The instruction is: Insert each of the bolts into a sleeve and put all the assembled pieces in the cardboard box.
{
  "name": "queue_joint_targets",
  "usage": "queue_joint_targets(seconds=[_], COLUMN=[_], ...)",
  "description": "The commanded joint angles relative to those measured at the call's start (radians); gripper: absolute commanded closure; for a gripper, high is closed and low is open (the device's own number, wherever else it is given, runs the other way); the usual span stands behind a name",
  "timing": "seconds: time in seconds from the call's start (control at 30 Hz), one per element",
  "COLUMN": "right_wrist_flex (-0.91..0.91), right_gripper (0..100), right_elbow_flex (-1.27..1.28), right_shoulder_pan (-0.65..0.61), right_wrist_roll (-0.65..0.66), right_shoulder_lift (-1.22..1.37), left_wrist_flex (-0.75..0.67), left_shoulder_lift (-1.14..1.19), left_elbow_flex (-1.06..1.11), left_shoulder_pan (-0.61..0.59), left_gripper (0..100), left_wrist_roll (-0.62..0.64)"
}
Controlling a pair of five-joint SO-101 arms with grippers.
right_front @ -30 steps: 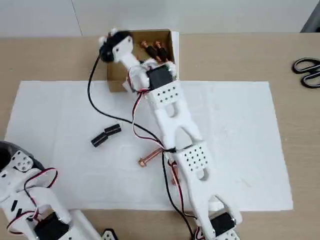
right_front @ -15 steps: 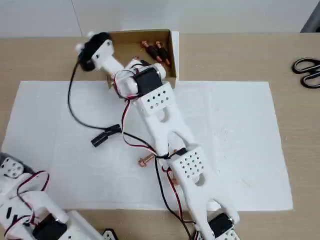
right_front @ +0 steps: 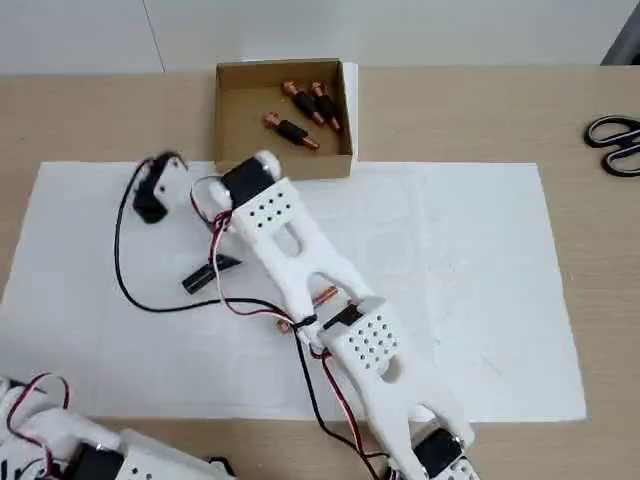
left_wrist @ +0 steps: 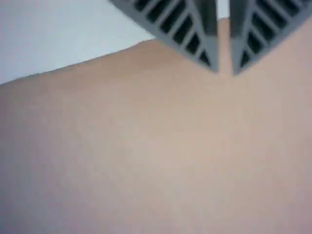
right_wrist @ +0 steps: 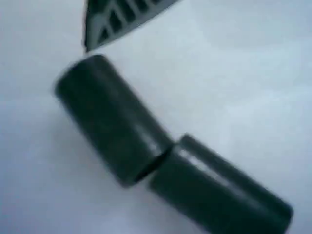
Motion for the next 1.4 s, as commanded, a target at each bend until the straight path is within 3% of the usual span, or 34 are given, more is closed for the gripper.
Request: queue_joint_targets(seconds=[0.0, 0.27, 0.73, 1.37], right_wrist_flex=[0.008, 0.010, -0.002, -0.025], right_gripper=[79.4, 79.4, 79.4, 79.4], right_elbow_flex=[0.021, 0.074, 0.091, 0.086], right_shoulder_pan=[-0.041, -0.127, -0.053, -0.074], right_wrist_roll=[0.006, 0.037, 0.041, 0.041], right_shoulder_lift=[-0.074, -0.073, -0.039, 0.024], left_wrist_flex=[0.002, 0.002, 0.002, 0.000], left_shoulder_lift=[-0.014, -0.014, -0.014, -0.014], left_elbow_flex=[-0.005, -0.007, -0.008, -0.008], left_shoulder_pan=[-0.054, -0.118, -0.118, -0.117], left_gripper=[99, 99, 99, 99], left_wrist_roll=[0.006, 0.006, 0.006, 0.006])
